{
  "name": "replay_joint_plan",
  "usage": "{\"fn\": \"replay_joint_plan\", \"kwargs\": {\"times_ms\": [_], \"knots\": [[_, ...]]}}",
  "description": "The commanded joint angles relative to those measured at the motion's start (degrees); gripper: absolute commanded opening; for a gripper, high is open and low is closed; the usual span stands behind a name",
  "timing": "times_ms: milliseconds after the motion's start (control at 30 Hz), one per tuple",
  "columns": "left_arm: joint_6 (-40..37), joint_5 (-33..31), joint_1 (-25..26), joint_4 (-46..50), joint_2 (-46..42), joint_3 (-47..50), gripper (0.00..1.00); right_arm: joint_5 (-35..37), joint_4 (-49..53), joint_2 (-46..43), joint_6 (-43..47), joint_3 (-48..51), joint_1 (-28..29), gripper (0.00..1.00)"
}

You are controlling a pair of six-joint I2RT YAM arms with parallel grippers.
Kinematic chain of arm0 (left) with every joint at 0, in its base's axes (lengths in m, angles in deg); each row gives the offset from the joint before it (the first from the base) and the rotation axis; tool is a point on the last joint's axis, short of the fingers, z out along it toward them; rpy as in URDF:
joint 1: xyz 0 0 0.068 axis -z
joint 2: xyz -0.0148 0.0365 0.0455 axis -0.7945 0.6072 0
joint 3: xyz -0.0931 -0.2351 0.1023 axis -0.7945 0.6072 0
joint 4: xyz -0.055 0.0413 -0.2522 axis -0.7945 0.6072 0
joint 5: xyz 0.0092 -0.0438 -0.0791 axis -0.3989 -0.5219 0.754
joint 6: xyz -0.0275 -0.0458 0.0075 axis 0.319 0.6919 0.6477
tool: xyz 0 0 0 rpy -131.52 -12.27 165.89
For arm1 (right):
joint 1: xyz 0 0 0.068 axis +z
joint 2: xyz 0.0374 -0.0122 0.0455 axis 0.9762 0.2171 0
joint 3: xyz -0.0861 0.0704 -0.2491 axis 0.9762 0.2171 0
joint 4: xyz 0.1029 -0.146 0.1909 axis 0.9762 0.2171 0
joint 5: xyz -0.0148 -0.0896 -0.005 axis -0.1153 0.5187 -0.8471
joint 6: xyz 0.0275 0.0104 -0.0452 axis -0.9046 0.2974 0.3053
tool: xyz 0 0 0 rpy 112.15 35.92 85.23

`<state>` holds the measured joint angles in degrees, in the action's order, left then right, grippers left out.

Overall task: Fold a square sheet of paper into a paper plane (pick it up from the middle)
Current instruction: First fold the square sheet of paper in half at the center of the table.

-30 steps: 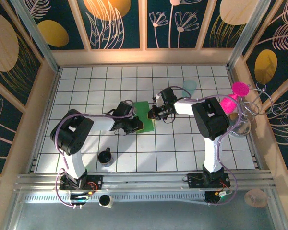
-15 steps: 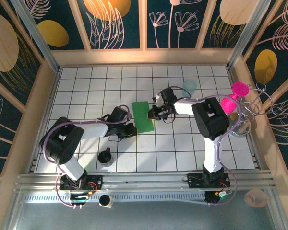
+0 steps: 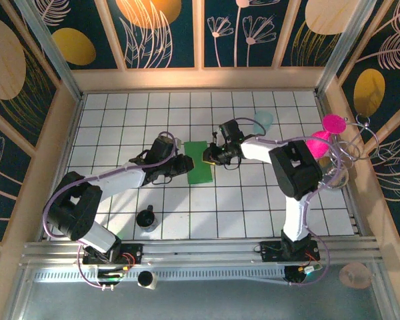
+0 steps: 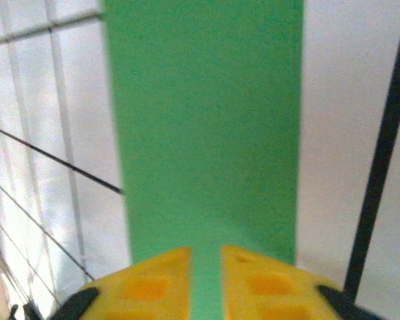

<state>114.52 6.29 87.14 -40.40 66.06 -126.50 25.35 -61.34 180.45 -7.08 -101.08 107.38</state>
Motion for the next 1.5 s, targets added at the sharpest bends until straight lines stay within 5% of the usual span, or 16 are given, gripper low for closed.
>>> {"fn": "replay_joint_plan", "kwargs": {"times_ms": [0,167,400,500,533,567,600,867,1167,1467], "knots": [[5.7,-1.9,0.0,-10.5,-0.7,2.5,0.32,4.8,-6.1,-8.8,-4.9,3.6,0.1,0.28],[7.0,-3.7,0.0,-13.9,-0.9,4.3,0.51,9.4,-10.0,-17.6,-5.9,13.0,0.1,0.4],[9.7,-1.4,0.0,-21.6,2.4,5.7,0.54,10.6,-13.4,-26.7,-7.4,24.1,0.0,0.52],[10.1,-1.1,0.0,-23.6,5.2,4.9,0.53,10.3,-14.3,-27.3,-7.5,26.0,-0.2,0.66],[9.9,-1.5,0.0,-23.4,6.0,4.6,0.52,9.7,-15.1,-27.2,-7.3,26.5,-0.4,0.74],[10.0,-1.7,0.0,-23.2,6.8,4.1,0.51,9.1,-15.8,-27.0,-7.1,26.8,-0.5,0.95],[9.9,-1.9,0.0,-23.2,7.3,3.8,0.51,8.9,-16.1,-26.7,-6.8,26.8,-0.5,0.99],[9.1,-2.5,-0.2,-19.6,12.0,0.0,0.5,3.3,-21.1,-23.1,-8.3,27.1,-3.5,0.99],[4.9,-3.8,-1.8,-8.3,16.4,-7.7,0.45,-1.7,-26.5,-19.5,-12.5,26.9,-4.6,0.86],[4.0,-1.1,-2.6,-9.3,17.8,-8.5,0.41,-3.7,-25.8,-18.4,-13.8,26.7,-3.7,0.76]]}}
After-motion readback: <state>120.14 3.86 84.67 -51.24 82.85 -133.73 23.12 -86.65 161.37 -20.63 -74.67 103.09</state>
